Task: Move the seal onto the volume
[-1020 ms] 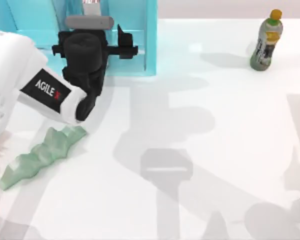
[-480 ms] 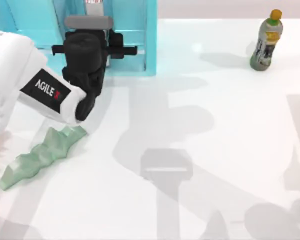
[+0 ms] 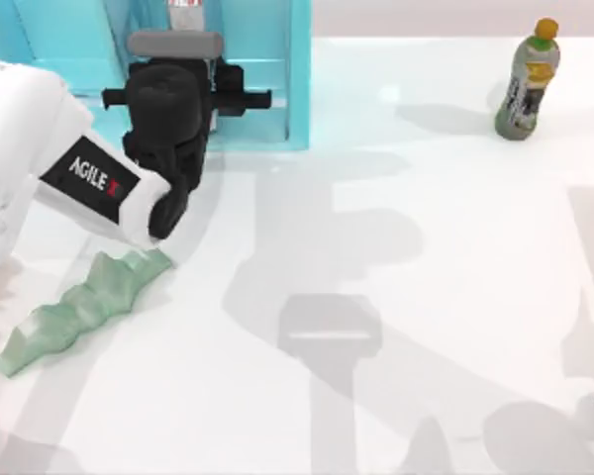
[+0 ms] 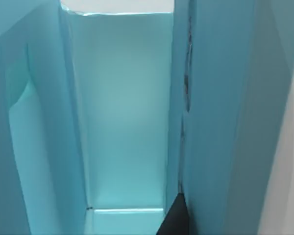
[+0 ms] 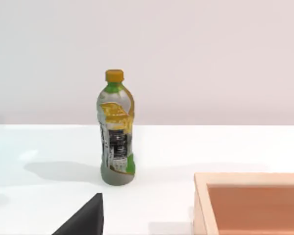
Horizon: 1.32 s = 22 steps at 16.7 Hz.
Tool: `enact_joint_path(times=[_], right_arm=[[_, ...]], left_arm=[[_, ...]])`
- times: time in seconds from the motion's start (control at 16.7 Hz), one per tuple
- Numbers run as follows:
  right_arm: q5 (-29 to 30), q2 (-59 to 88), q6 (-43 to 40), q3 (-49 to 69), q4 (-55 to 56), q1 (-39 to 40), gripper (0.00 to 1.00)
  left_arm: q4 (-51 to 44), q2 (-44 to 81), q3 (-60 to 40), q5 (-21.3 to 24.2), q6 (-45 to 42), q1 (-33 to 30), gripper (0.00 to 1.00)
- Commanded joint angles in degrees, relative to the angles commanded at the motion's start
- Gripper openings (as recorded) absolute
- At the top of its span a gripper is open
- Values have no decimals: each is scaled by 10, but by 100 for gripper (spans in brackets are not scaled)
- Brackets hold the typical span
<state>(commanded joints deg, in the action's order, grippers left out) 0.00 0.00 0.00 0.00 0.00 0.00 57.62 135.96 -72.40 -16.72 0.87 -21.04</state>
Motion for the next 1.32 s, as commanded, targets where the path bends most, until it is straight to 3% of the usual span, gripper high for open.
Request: enact_joint_path(times=[0.24,0.42,1.02,1.32], right_arm=[[0,0,0,0,0,0,100],[0,0,0,0,0,0,100],[0,0,0,0,0,0,100],[0,0,0,0,0,0,100]], left_arm=[[-18,-20,14,-8,2,-12,0],[-70,-89,56,-42,6,-26,0],[-277,-525,193,-128,10,-92,0],[-357,-616,261,-152,15,-145,0]])
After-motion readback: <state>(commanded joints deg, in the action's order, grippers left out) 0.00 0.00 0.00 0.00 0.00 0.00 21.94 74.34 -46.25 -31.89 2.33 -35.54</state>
